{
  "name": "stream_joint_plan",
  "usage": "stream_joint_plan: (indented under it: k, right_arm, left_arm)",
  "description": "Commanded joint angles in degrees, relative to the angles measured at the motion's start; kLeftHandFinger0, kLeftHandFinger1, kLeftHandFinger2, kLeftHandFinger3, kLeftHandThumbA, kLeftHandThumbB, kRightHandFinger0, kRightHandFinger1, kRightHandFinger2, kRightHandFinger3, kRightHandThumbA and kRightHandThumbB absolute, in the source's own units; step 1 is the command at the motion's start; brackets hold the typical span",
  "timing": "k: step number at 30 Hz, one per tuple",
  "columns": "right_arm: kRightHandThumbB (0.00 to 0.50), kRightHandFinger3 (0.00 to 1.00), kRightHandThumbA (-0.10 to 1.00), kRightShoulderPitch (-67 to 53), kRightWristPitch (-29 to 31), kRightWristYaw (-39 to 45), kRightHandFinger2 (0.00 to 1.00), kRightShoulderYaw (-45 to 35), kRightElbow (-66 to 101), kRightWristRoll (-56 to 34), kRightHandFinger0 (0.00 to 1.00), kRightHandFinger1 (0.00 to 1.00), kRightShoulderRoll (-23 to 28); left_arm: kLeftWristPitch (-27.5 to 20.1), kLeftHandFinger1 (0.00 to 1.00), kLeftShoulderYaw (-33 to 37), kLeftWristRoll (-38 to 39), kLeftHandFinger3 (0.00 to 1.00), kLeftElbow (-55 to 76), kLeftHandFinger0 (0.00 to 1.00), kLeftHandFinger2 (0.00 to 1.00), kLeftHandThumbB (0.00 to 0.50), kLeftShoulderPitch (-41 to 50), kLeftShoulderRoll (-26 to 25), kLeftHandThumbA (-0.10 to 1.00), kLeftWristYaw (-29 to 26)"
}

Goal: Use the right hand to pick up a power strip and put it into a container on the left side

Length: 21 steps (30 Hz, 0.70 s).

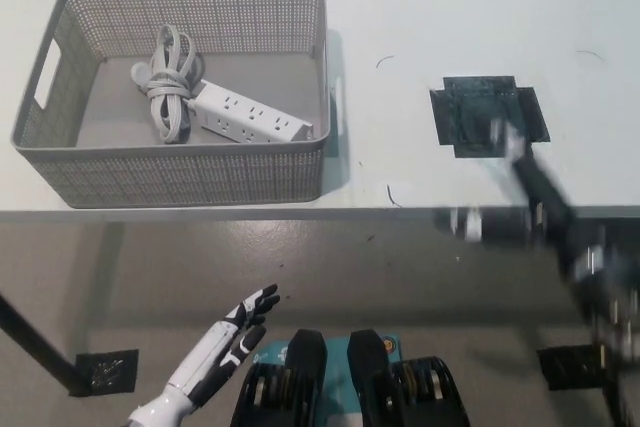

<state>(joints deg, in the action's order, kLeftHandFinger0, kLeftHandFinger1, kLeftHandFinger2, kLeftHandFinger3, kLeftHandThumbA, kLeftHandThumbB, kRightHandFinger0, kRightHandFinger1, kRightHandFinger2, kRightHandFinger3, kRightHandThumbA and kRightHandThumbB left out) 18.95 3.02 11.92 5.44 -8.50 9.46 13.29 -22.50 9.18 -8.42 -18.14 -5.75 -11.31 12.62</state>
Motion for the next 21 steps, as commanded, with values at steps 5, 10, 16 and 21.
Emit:
stream_joint_plan:
  k: [5, 10, 16, 21]
  right_arm:
    - [0.500, 1.00, 1.00, -31.6, 17.9, -2.3, 1.00, 12.3, 54.2, -12.0, 1.00, 1.00, -4.6]
    - [0.381, 1.00, 1.00, -34.4, 22.4, -3.4, 1.00, 11.4, 42.4, -8.5, 1.00, 1.00, -7.8]
    - [0.278, 1.00, 1.00, -26.9, 19.7, -4.7, 1.00, 4.3, 12.7, -9.1, 1.00, 1.00, -11.1]
    - [0.315, 1.00, 1.00, -19.8, 16.0, -0.8, 1.00, 0.9, -1.3, -13.6, 1.00, 1.00, -10.8]
  left_arm:
    - [-2.4, 1.00, -0.9, 2.0, 1.00, 1.6, 1.00, 1.00, 0.239, 1.6, 1.3, 1.00, -1.4]
    - [-3.0, 1.00, -1.5, 2.3, 1.00, 2.0, 1.00, 1.00, 0.238, 1.3, 0.9, 1.00, -1.5]
    - [-3.7, 1.00, -2.3, 3.7, 1.00, 2.2, 1.00, 1.00, 0.234, 1.6, 1.1, 1.00, -1.6]
    - [-4.4, 1.00, -4.7, 5.1, 1.00, 2.0, 1.00, 1.00, 0.262, 1.6, 3.6, 1.00, -4.6]
